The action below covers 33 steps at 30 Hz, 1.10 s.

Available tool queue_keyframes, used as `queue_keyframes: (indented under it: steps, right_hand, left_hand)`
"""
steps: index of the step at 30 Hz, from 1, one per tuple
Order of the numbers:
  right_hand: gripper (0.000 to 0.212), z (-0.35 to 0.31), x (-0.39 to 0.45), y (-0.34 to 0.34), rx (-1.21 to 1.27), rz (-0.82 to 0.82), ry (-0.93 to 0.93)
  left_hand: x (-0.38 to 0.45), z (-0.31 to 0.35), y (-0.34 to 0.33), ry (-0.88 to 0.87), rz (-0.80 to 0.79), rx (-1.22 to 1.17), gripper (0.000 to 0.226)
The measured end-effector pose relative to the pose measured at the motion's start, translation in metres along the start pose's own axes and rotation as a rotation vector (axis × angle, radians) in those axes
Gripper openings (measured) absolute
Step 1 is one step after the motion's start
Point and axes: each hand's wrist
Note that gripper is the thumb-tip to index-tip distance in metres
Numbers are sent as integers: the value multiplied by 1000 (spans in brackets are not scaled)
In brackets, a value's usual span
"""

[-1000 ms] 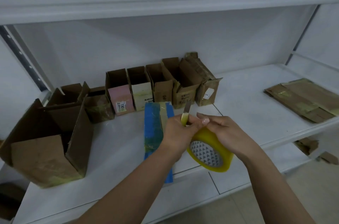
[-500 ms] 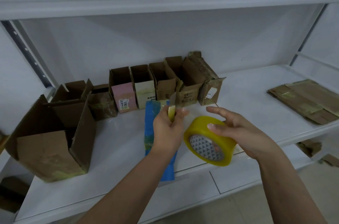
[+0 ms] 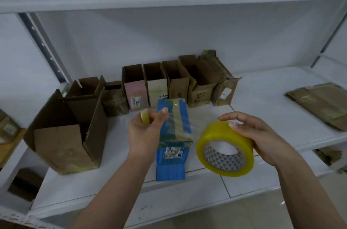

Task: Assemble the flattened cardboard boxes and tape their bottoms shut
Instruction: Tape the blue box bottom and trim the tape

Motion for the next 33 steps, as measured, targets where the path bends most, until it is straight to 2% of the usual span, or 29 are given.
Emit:
queue_keyframes:
  steps: [2, 4, 6, 10, 14, 21, 27, 31, 33]
  right_hand:
    - [30, -1, 3, -4, -91, -19, -22]
    - [25, 6, 7, -6, -342, -55, -68]
    - [29, 12, 8, -9, -557, -87, -108]
    - [56, 19, 14, -19, -615, -110, -92]
    - [36, 23, 26, -25, -833, -108, -117]
    - [35, 29, 44, -30, -885, -153, -165]
    - [36, 61, 49, -47, -880, -242, -289]
    - [33, 64, 51, -64, -875, -255, -265]
    - [31, 63, 52, -66, -867, -257, -267]
  left_hand:
    - [-4, -4, 12, -25, 66, 20, 30]
    - [-7, -12, 25, -61, 135, 52, 30]
    - [-9, -22, 34, -71, 175, 86, 31]
    - [-9, -39, 42, -58, 244, 84, 32]
    - [-6, -45, 45, -55, 259, 112, 30]
    - [5, -52, 45, -11, 309, 151, 33]
    - [9, -86, 36, 235, 232, 149, 35]
    - [5, -95, 30, 407, 169, 55, 29]
    - [6, -92, 30, 546, 135, 8, 29]
Point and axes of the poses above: each hand's wrist, its own x-axis towards the middle knuckle, its own y-axis out of the back of the hand, z = x × y, and after that the axes turned 12 degrees about y, right-handed
